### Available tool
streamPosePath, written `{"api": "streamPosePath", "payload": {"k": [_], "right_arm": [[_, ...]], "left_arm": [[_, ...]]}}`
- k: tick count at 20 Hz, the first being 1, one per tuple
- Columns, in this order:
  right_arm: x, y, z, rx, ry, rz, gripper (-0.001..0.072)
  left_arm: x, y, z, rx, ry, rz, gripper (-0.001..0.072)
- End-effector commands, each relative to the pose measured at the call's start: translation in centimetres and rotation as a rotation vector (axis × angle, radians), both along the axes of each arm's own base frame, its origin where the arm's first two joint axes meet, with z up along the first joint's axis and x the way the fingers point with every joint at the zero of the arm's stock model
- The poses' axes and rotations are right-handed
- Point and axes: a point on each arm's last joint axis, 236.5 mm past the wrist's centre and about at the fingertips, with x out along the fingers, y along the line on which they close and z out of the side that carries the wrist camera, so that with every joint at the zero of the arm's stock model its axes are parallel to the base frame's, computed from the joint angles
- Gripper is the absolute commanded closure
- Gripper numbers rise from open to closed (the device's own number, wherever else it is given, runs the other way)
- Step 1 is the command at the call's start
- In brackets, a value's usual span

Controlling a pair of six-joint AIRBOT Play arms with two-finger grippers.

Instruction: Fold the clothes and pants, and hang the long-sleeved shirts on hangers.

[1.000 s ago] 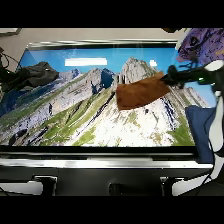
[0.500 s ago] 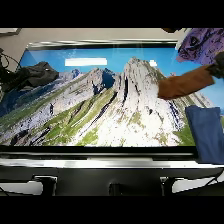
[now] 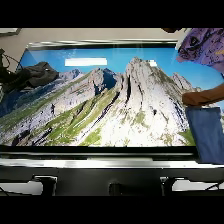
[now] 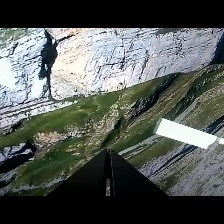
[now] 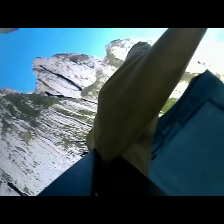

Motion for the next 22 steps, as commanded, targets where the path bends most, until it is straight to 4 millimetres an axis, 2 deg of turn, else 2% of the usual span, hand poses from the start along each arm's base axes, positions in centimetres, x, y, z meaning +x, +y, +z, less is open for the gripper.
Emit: {"api": "streamPosePath", "payload": {"k": [1, 9, 15, 22], "right_arm": [[-3.9, -1.1, -1.1, -0.005, 0.143, -0.102, 0.0685], [-11.5, -0.6, -4.7, 0.041, 0.489, -0.165, 0.0683], [-17.2, -1.7, -7.5, -0.057, 0.664, -0.232, 0.0682], [-23.4, 0.5, -14.5, -0.065, 0.820, -0.239, 0.0682]], "left_arm": [[-0.4, -0.3, -0.1, -0.002, 0.016, -0.011, 0.0687], [-1.3, -0.5, -0.3, -0.007, 0.056, -0.022, 0.0687], [-1.4, -0.5, -0.3, -0.007, 0.059, -0.022, 0.0687], [-1.4, -0.5, -0.3, -0.007, 0.059, -0.022, 0.0687]]}}
